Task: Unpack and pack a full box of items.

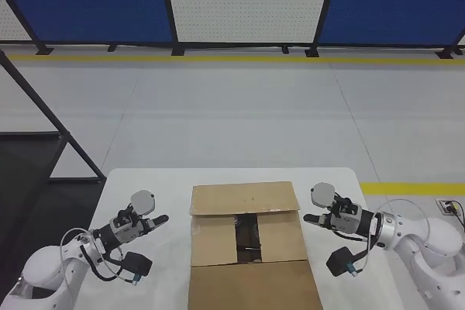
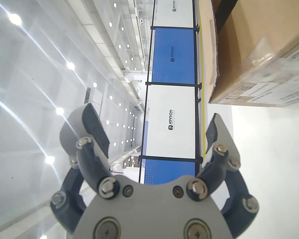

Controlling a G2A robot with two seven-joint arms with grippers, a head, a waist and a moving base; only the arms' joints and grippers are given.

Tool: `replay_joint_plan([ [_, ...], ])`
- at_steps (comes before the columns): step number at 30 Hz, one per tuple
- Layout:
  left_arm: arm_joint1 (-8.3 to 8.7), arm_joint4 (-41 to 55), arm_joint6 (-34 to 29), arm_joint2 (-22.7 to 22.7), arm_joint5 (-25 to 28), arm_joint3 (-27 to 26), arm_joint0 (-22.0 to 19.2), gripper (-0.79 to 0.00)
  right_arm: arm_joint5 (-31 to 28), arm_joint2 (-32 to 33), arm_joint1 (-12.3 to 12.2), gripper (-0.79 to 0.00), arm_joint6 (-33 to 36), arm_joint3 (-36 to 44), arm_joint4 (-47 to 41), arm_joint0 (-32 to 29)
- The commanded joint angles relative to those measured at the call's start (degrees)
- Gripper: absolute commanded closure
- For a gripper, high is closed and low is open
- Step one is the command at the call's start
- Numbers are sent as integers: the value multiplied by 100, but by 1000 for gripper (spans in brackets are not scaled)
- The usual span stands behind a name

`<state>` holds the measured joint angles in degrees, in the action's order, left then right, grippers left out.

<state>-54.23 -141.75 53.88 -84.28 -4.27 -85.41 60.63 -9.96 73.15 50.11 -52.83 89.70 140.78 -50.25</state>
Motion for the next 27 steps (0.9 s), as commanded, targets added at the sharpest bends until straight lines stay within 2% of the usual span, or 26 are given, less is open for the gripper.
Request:
replay_joint_plan([
  [1,0,0,0,0,0,0,0,-785,-25,-4,1,-785,91,-35,31,-14],
  [3,-3,30,5,60,50,-97,60,-785,-386,-152,35,-785,809,-76,187,18],
  [4,0,70,60,71,109,-115,61,-785,-555,-241,63,-785,932,-13,61,66],
  [9,14,411,373,69,303,-81,6,-785,-807,-337,72,-785,896,-138,6,158],
  [16,24,643,500,59,228,-83,41,-785,-985,-664,170,-785,1113,-603,-157,511],
  [27,47,768,455,22,161,-130,281,-785,-718,-1090,340,-785,1039,-1116,-537,972],
])
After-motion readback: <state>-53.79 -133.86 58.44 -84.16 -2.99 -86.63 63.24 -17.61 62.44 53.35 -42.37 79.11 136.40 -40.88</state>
